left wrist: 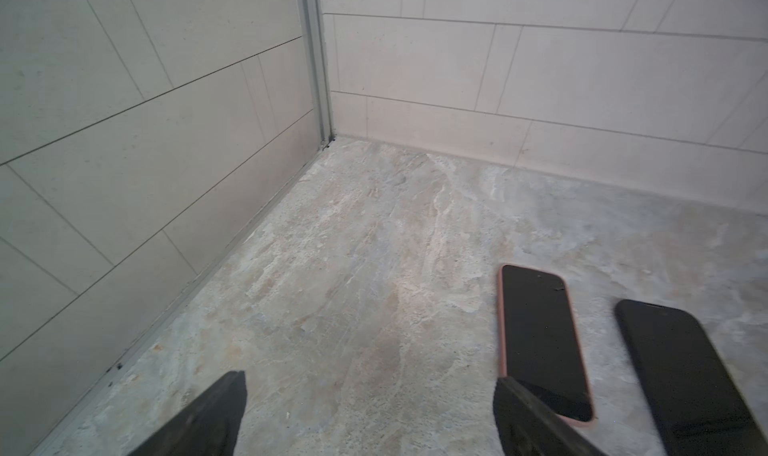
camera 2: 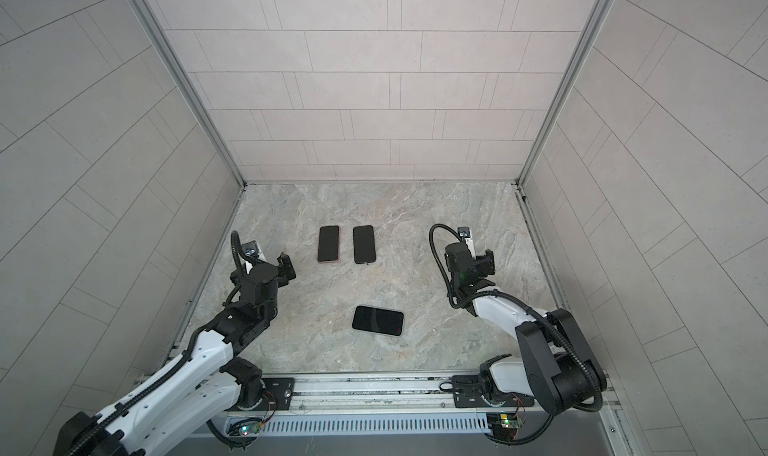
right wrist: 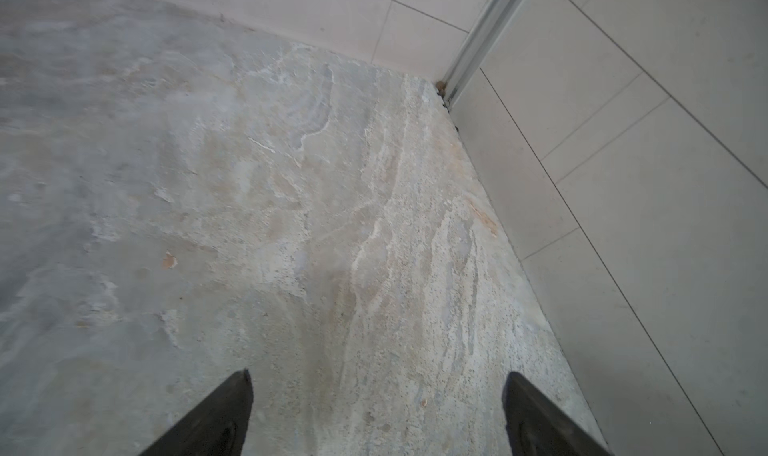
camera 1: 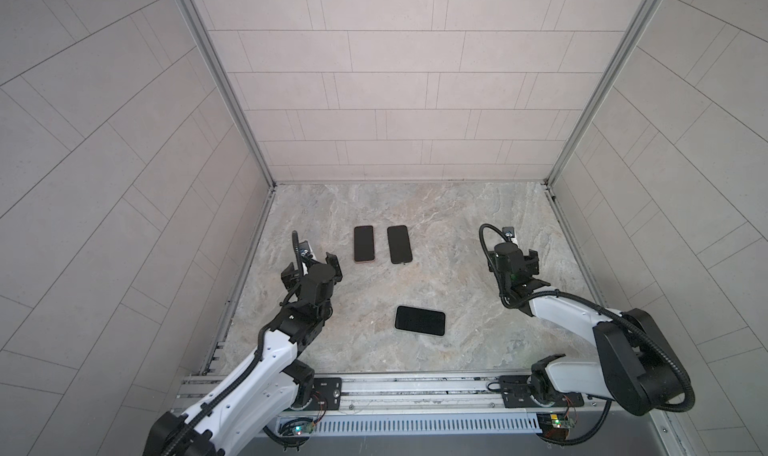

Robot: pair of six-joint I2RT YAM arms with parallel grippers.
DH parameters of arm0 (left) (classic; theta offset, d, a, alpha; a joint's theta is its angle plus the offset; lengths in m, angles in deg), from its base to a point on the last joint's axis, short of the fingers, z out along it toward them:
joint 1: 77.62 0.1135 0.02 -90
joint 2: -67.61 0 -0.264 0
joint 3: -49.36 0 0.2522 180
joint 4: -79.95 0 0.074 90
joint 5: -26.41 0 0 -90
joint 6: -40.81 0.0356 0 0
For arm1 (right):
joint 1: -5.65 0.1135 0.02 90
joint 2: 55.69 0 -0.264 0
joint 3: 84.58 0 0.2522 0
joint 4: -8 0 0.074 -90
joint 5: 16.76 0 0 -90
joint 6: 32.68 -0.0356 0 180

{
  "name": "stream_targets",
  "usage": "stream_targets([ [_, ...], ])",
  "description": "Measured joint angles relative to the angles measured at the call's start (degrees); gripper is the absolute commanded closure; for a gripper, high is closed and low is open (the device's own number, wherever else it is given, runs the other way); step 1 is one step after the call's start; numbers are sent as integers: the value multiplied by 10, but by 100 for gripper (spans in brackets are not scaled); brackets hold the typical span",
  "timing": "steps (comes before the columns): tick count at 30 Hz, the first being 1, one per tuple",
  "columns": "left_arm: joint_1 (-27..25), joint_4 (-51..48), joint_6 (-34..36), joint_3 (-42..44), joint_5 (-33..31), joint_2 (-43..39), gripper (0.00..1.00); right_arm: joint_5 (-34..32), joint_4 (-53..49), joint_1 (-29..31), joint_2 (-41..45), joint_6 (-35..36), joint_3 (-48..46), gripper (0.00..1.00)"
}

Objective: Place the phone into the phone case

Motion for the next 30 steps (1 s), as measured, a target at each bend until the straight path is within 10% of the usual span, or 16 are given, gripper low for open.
stream_targets([
  [6, 0, -127, -40, -66, 111, -71, 0, 297, -177, 57, 101, 38, 108, 0],
  [13, 0, -227, -7, -148, 203, -153, 0, 493, -339, 225, 125, 99, 98, 0],
  [30, 0, -256, 21, -142, 352, -208, 0, 501, -512, 288, -222, 291, 297, 0],
])
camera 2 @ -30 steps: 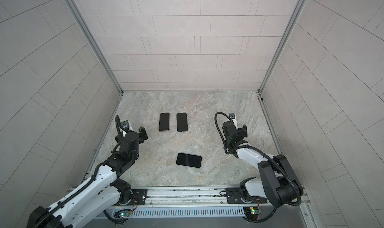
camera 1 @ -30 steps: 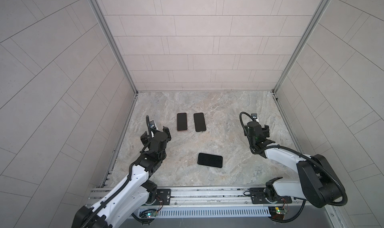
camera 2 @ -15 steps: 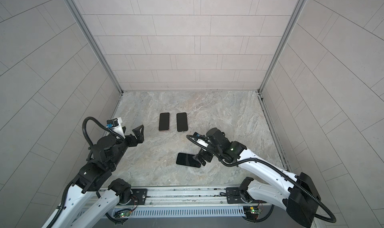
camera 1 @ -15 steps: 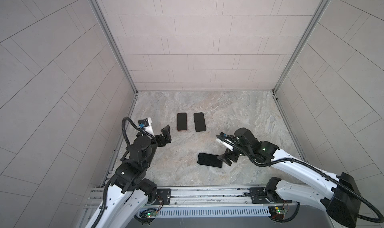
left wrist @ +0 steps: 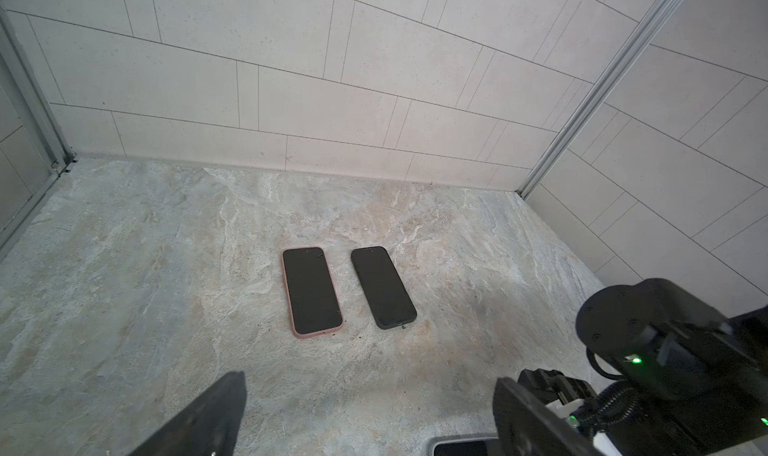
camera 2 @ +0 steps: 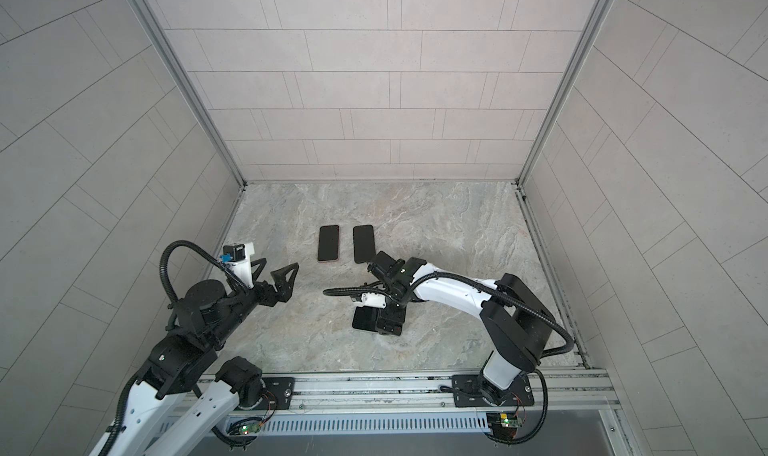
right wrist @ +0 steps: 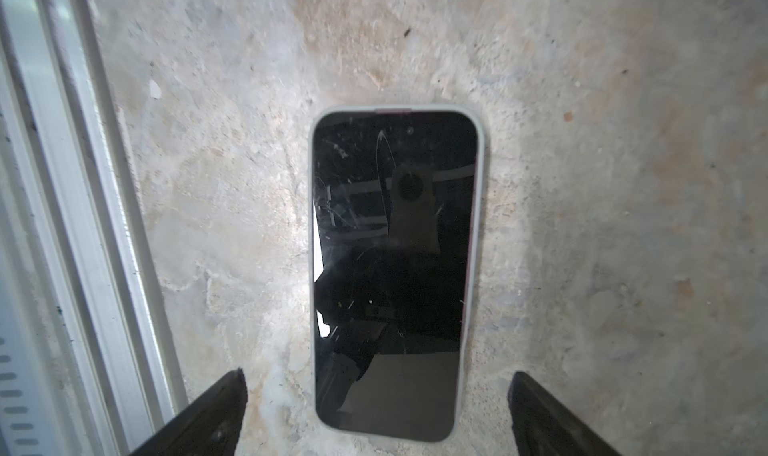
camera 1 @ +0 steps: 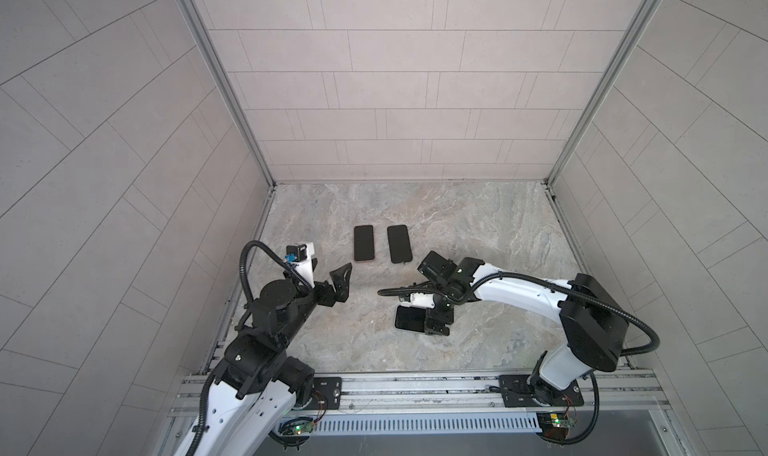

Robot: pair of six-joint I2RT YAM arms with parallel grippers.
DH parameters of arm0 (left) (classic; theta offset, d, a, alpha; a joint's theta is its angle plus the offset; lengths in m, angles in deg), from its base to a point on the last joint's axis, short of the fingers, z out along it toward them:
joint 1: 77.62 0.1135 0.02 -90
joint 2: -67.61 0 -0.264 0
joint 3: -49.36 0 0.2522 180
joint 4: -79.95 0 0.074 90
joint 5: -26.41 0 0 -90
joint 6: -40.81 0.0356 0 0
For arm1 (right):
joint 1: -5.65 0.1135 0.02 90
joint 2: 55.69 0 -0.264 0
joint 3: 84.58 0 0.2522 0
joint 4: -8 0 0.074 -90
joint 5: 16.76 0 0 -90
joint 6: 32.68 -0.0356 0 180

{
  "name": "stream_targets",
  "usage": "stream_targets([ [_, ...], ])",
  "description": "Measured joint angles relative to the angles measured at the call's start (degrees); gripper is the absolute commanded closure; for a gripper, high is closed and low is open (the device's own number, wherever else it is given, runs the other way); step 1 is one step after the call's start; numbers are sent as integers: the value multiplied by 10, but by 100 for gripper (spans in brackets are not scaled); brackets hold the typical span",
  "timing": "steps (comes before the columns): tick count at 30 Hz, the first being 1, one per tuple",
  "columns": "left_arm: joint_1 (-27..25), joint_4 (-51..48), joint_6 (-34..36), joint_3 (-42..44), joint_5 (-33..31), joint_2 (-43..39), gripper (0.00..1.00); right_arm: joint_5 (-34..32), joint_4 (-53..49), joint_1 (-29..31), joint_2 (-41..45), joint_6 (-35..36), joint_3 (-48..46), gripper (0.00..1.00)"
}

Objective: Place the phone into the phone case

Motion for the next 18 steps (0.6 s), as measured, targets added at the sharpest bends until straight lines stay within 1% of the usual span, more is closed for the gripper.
stream_targets([
  [8, 0, 1, 3, 3, 8, -10, 0, -29, -5, 6, -77, 10, 29, 0],
  [14, 0, 4, 5, 3, 14, -10, 0, -42, -21, 10, -114, 12, 77, 0],
  [18, 0, 5, 5, 3, 16, -15, 0, -46, -28, 18, -122, 12, 88, 0],
])
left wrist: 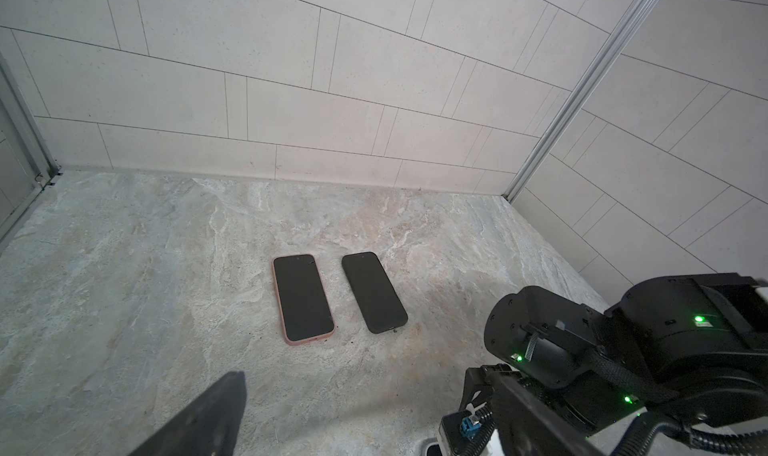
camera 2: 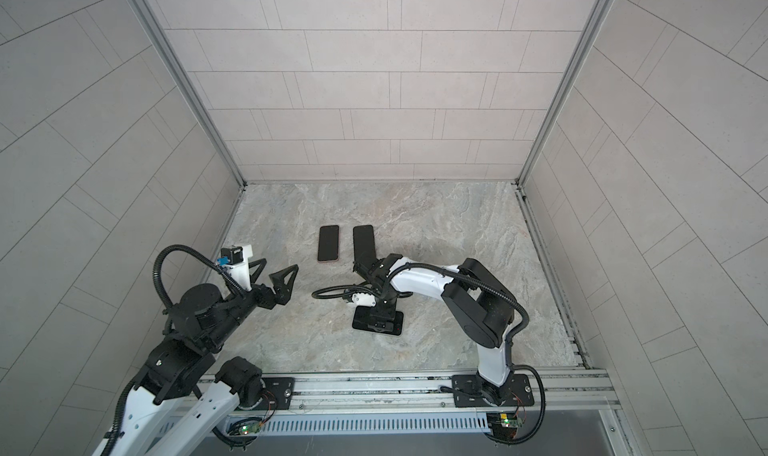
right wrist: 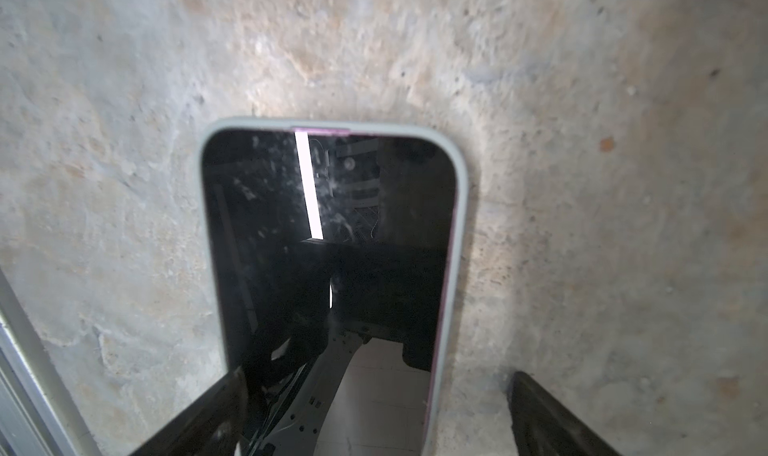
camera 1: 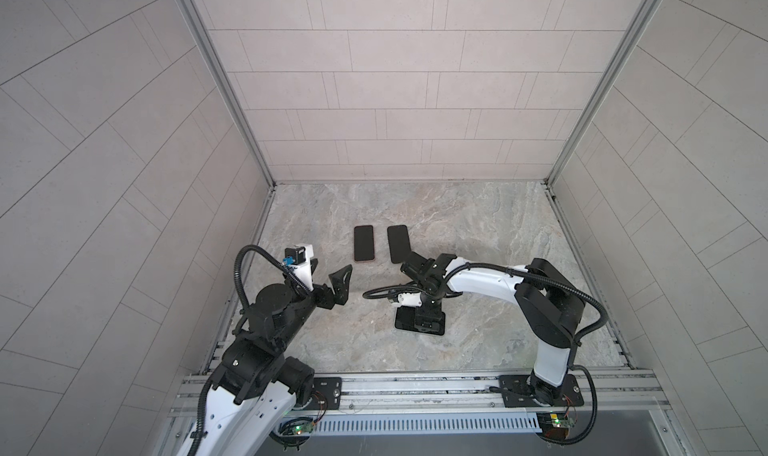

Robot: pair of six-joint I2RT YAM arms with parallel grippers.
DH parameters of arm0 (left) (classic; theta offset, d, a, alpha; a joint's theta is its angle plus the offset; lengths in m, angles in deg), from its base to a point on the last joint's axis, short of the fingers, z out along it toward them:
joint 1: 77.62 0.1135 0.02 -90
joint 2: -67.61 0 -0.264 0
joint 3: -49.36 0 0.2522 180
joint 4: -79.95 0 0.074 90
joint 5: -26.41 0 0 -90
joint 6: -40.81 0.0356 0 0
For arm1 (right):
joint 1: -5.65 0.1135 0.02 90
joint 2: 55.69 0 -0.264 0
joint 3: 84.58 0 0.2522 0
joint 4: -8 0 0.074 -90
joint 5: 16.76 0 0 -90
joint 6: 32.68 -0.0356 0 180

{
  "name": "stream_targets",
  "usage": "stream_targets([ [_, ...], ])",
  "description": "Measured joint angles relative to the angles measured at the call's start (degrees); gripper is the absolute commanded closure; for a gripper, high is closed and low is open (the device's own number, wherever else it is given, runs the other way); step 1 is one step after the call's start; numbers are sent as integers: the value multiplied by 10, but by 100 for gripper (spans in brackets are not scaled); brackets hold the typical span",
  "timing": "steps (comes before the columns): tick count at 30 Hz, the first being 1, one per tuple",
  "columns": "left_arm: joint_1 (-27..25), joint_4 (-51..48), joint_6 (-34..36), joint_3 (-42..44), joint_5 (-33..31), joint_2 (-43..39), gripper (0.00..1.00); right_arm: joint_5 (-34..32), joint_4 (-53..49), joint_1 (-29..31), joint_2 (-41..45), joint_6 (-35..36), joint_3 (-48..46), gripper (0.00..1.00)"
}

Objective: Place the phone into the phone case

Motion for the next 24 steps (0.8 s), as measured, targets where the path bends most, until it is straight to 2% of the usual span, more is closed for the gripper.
stream_targets([
  [6, 0, 2, 0, 0, 0, -4, 0, -10, -5, 29, 0, -5, 1, 0],
  [10, 0, 3, 0, 0, 0, -5, 0, -6, -12, 49, 1, -32, 0, 0],
  [18, 0, 3, 0, 0, 1, -9, 0, 16, -16, 54, 2, -104, 3, 0],
  [24, 0, 3, 0, 2, 2, -14, 0, 30, -21, 61, 2, -125, 4, 0],
])
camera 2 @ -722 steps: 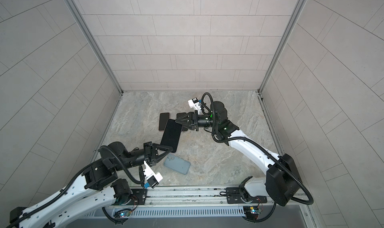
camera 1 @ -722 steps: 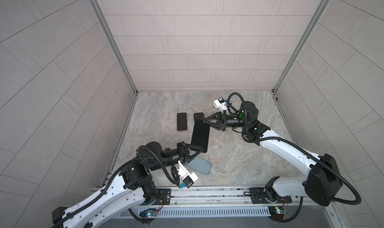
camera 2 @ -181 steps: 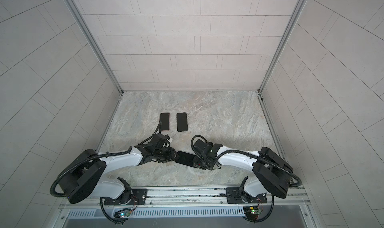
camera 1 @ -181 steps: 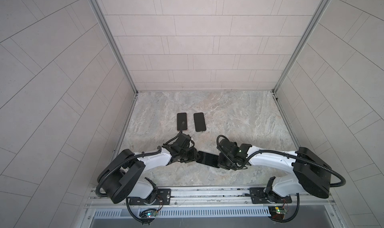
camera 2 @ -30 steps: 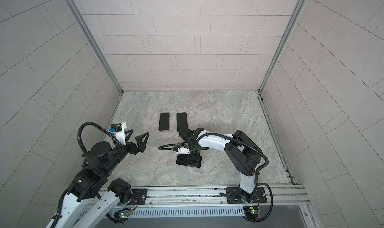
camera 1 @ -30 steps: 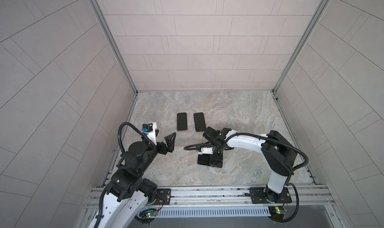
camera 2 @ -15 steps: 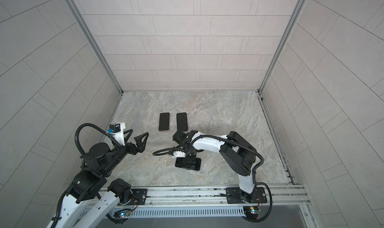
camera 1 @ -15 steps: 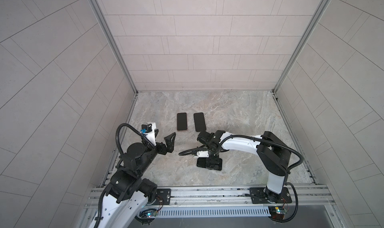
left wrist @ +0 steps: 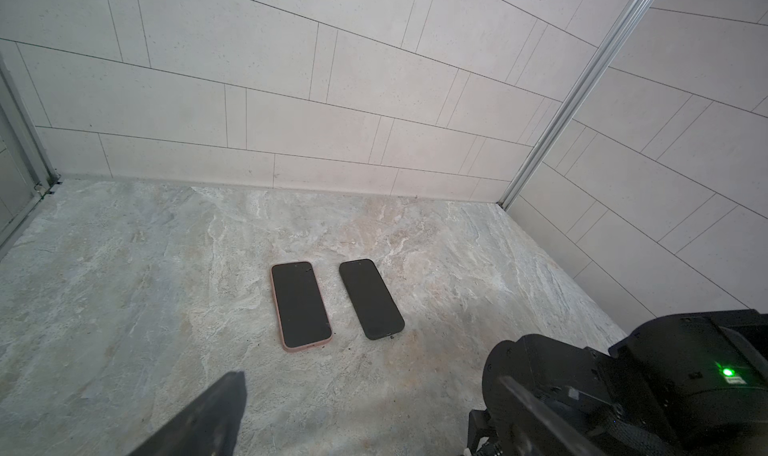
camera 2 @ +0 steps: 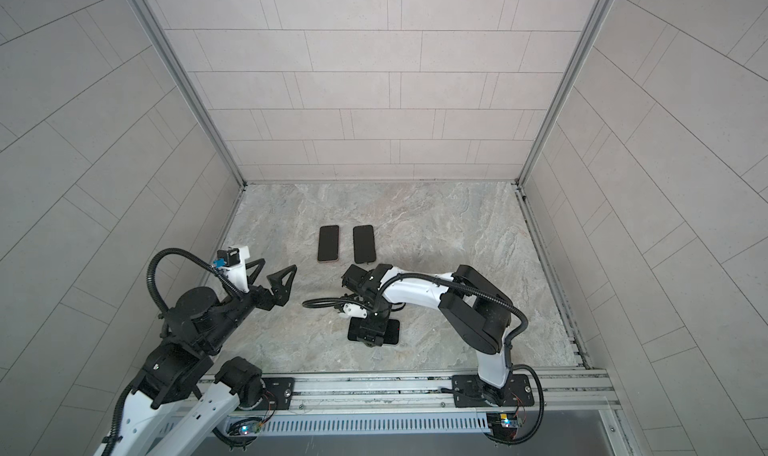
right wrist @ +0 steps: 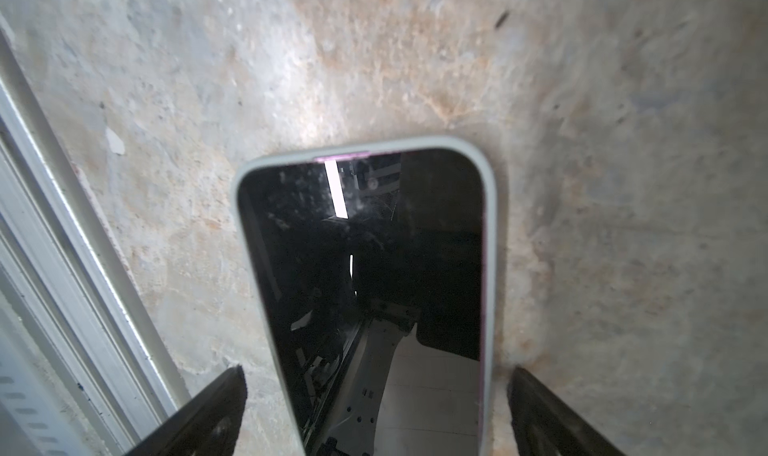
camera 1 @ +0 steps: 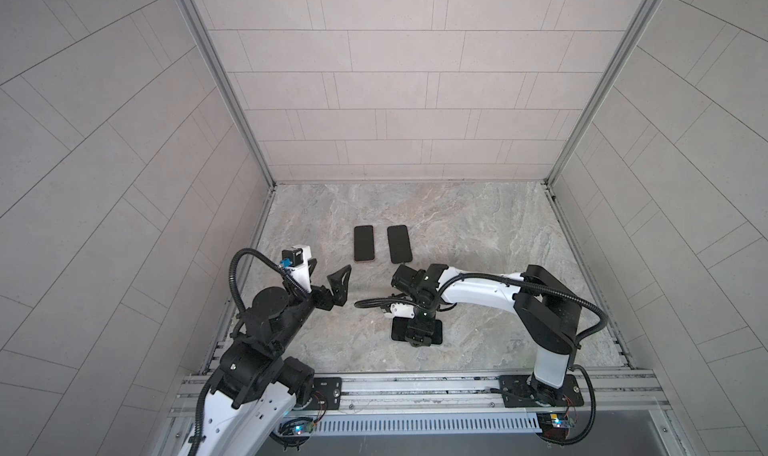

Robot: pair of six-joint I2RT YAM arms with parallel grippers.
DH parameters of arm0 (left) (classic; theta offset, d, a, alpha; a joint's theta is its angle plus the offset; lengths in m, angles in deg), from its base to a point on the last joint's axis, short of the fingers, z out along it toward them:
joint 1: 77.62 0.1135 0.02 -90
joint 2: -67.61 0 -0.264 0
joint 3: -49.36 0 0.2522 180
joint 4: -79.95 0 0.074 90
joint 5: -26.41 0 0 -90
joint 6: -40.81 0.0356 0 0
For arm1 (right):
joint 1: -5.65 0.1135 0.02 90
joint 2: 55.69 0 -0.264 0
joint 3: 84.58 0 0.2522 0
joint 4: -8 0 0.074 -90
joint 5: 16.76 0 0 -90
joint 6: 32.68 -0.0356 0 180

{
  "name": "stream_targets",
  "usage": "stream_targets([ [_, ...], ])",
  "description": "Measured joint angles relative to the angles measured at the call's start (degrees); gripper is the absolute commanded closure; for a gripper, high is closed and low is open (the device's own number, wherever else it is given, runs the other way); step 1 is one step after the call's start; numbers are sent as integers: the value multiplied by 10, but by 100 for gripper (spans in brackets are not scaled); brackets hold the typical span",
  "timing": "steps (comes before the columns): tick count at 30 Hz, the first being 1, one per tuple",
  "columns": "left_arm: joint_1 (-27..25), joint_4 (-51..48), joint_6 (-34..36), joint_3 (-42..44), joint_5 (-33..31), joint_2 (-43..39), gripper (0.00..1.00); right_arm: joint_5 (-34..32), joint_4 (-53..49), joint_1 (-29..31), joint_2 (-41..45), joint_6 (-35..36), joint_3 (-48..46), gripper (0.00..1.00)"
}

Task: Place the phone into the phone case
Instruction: 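Carry the cased phone with the right gripper beside the black phone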

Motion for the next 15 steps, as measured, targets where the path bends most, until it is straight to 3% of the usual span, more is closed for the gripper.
stream_targets([
  [10, 0, 0, 0, 0, 0, -4, 0, -72, -10, 51, -5, -15, 0, 0],
  [15, 0, 0, 0, 0, 0, -4, 0, -123, 0, 70, -11, -48, -1, 14],
])
